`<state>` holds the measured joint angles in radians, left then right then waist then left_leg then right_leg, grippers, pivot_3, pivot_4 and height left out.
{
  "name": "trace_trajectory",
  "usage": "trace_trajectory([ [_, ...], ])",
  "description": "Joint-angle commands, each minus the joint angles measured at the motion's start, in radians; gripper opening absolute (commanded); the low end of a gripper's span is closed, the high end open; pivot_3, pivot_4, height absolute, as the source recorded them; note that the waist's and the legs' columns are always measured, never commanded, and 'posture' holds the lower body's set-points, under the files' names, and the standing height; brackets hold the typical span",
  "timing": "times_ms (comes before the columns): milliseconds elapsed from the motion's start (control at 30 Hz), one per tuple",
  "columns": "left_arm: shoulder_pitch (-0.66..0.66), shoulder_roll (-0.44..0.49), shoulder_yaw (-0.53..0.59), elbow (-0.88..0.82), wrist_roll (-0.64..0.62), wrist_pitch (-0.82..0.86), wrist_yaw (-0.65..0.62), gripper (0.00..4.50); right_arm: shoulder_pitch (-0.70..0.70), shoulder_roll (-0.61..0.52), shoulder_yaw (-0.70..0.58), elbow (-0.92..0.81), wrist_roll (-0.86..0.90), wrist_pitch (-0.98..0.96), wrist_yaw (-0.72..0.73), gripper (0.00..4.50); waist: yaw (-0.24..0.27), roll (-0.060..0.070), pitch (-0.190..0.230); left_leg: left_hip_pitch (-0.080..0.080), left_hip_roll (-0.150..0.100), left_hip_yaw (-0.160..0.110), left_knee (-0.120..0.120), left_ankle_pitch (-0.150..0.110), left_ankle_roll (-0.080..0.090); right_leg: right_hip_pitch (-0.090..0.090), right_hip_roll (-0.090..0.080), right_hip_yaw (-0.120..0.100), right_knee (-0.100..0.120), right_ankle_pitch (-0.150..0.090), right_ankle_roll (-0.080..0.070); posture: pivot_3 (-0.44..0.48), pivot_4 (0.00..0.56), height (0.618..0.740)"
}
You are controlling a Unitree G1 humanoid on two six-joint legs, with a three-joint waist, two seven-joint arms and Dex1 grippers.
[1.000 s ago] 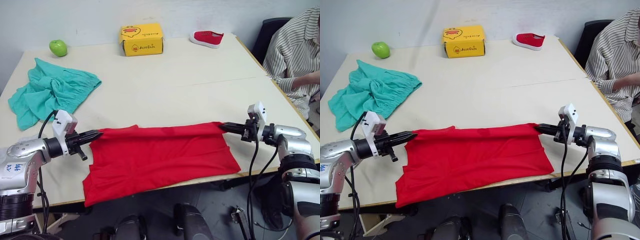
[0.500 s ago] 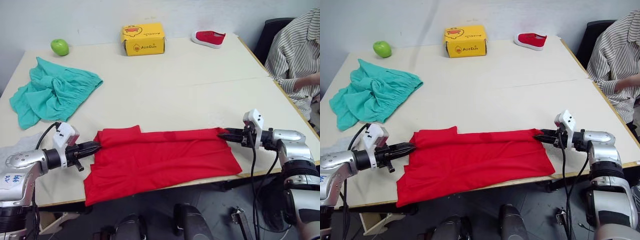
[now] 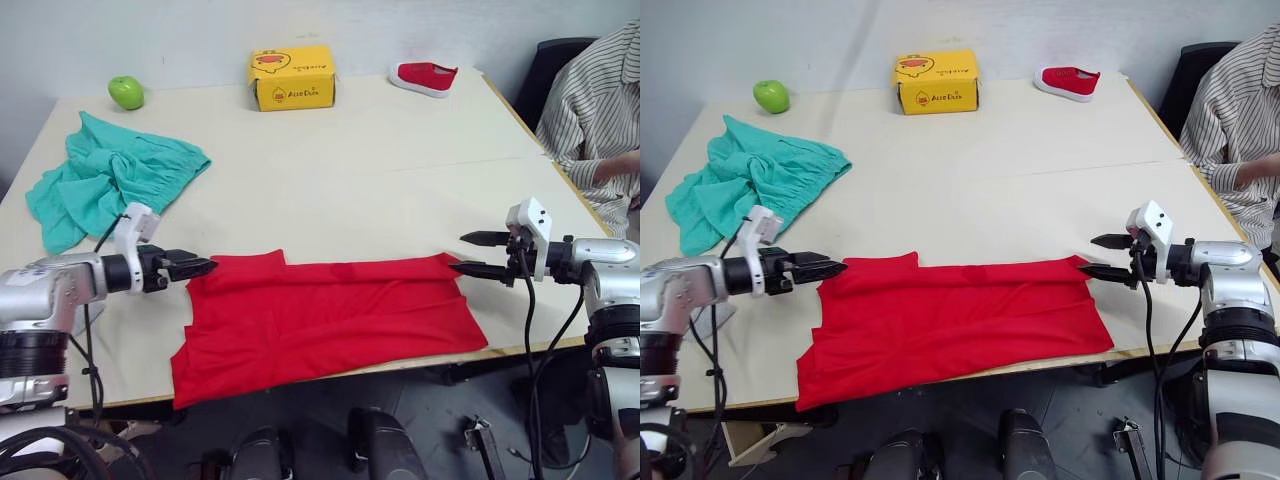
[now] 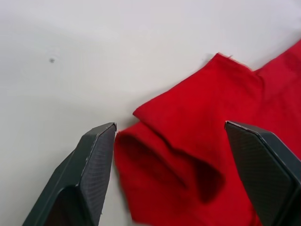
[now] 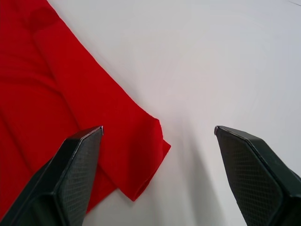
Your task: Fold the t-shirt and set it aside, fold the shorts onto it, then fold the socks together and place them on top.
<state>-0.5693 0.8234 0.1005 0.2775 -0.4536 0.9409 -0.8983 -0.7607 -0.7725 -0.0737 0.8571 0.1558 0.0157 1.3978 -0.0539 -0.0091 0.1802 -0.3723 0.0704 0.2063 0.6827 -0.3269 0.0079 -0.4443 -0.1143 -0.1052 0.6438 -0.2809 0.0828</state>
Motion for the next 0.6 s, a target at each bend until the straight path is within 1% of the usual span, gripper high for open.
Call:
trace_trajectory([
  [33,-0.053,-0.025,-0.058,0.043,0.055,-0.078,-0.014,3.87,-0.023,0.016,0.011,0.017,-0.008,-0.035,-0.010,3.85,-0.001,0.000,0.000,0.000,0.000,0.000,0.000,0.000,0.000,0.000,0.000,0.000,0.000,0.000,0.000,0.000,0.150,0.740],
  [133,-0.078,-0.050,-0.072,0.076,0.078,-0.122,-0.006,3.87,-0.026,0.025,0.016,0.029,-0.011,-0.050,-0.012,3.85,-0.002,0.000,0.000,0.000,0.000,0.000,0.000,0.000,0.000,0.000,0.000,0.000,0.000,0.000,0.000,0.000,0.150,0.740],
  [167,-0.082,-0.055,-0.071,0.083,0.081,-0.126,-0.006,3.69,-0.025,0.025,0.018,0.031,-0.011,-0.057,-0.012,3.85,-0.002,0.000,0.000,0.000,0.000,0.000,0.000,0.000,0.000,0.000,0.000,0.000,0.001,0.000,0.000,0.000,0.150,0.740],
  [267,-0.077,-0.058,-0.083,0.087,0.100,-0.177,-0.029,2.97,-0.018,0.028,0.020,0.038,-0.015,-0.087,-0.015,3.85,-0.002,0.000,0.000,0.000,0.000,0.000,0.000,0.000,0.000,0.000,0.000,0.000,0.001,0.000,0.000,0.000,0.150,0.740],
  [433,-0.055,-0.056,-0.070,0.069,0.113,-0.238,-0.048,1.31,-0.025,0.027,0.011,0.060,-0.013,-0.124,-0.026,3.85,-0.002,0.000,0.000,0.000,0.000,0.000,0.000,0.000,0.000,0.000,0.000,0.000,0.000,0.000,0.000,0.000,0.150,0.740],
  [500,-0.041,-0.058,-0.056,0.066,0.114,-0.297,-0.060,0.58,-0.029,0.026,0.013,0.067,-0.014,-0.133,-0.024,3.85,-0.002,0.000,0.000,0.000,0.000,0.000,0.000,0.000,0.000,0.000,0.000,0.000,0.000,0.000,0.000,0.000,0.150,0.740],
  [533,-0.035,-0.059,-0.048,0.066,0.110,-0.318,-0.065,0.29,-0.031,0.026,0.014,0.069,-0.014,-0.137,-0.021,3.85,-0.002,0.000,0.000,0.000,0.000,0.000,0.000,0.000,0.000,0.000,0.000,0.000,0.000,0.000,0.000,0.000,0.150,0.740],
  [567,-0.029,-0.058,-0.044,0.066,0.110,-0.335,-0.070,0.03,-0.032,0.026,0.015,0.072,-0.014,-0.140,-0.018,3.85,-0.002,0.000,0.000,0.000,0.000,0.000,0.000,0.000,0.000,0.000,0.000,0.000,0.000,0.000,0.000,0.000,0.150,0.740],
  [600,-0.022,-0.060,-0.036,0.063,0.104,-0.361,-0.081,0.03,-0.034,0.028,0.018,0.075,-0.015,-0.142,-0.015,3.85,-0.002,0.000,0.000,0.000,0.000,0.000,0.000,0.000,0.000,0.000,0.000,0.000,0.000,0.000,0.000,0.000,0.150,0.740],
])
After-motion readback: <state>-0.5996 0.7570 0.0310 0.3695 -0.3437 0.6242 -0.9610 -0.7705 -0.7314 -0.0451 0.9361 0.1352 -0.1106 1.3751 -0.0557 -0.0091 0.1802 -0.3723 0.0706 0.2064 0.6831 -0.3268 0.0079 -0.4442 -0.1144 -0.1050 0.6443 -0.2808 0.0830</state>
